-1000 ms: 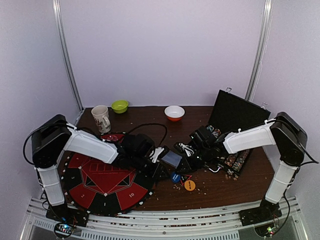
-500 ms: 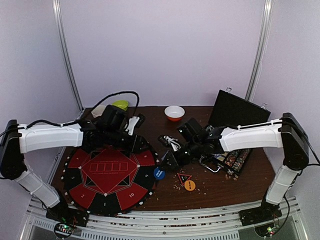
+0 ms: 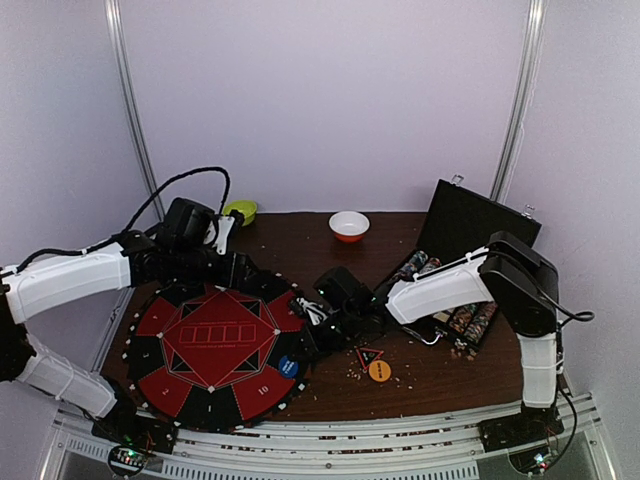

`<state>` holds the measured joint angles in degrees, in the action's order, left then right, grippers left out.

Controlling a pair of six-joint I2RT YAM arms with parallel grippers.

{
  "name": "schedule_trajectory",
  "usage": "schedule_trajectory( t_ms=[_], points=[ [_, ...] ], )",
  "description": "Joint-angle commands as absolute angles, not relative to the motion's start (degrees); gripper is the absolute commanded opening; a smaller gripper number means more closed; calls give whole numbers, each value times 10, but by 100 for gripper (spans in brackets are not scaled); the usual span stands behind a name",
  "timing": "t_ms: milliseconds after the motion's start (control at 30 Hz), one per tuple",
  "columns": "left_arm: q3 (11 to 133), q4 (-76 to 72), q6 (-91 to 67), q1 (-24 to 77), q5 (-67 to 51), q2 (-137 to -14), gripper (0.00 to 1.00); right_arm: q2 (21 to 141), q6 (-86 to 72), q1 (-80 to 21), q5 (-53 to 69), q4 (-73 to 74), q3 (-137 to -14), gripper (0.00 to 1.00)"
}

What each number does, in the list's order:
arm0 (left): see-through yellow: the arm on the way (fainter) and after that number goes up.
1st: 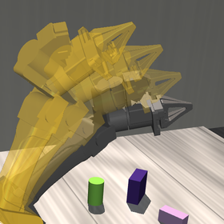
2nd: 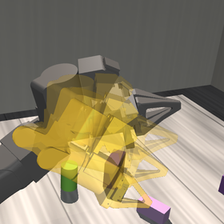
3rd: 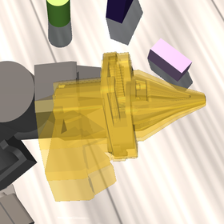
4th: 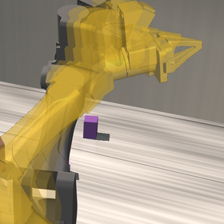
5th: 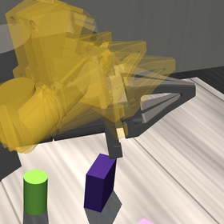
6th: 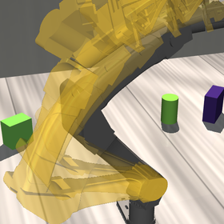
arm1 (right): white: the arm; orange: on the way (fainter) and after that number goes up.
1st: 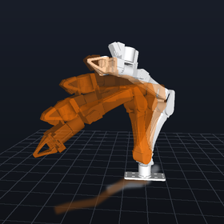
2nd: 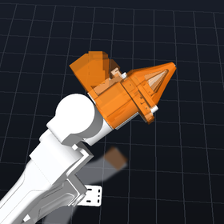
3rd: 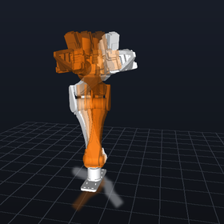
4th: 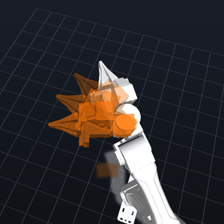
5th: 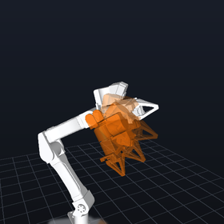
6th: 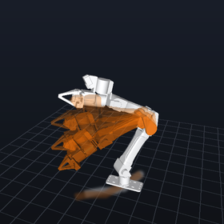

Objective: Distribute texas hold em gaming equipment
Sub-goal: Place the small blind button at position10.

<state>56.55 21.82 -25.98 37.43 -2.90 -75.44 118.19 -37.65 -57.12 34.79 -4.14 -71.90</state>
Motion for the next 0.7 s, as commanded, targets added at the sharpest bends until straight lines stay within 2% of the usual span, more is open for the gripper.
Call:
schedule_trajectory(
  t_ms=[0, 67, 133, 167, 200, 433, 567, 667],
  points=[
    [565, 218, -245, 372, -21, -758, 55, 1187, -354, -573, 295, 28, -736, 0],
    [568, 219, -244, 373, -22, -762, 54, 1179, -341, -574, 269, 59, -745, 3],
    [570, 218, -245, 372, -26, -765, 55, 1168, -329, -573, 238, 89, -754, 11],
    [570, 217, -246, 372, -26, -765, 55, 1165, -322, -573, 224, 103, -761, 15],
    [571, 217, -244, 372, -25, -765, 55, 1162, -305, -573, 203, 140, -781, 26],
    [572, 218, -240, 372, -21, -752, 56, 1095, -259, -579, 120, 237, -829, 38],
    [569, 218, -233, 372, -18, -745, 61, 1004, -266, -585, -10, 353, -789, 63],
    [569, 218, -229, 372, -15, -748, 67, 952, -308, -587, -92, 424, -717, 95]
  ],
)
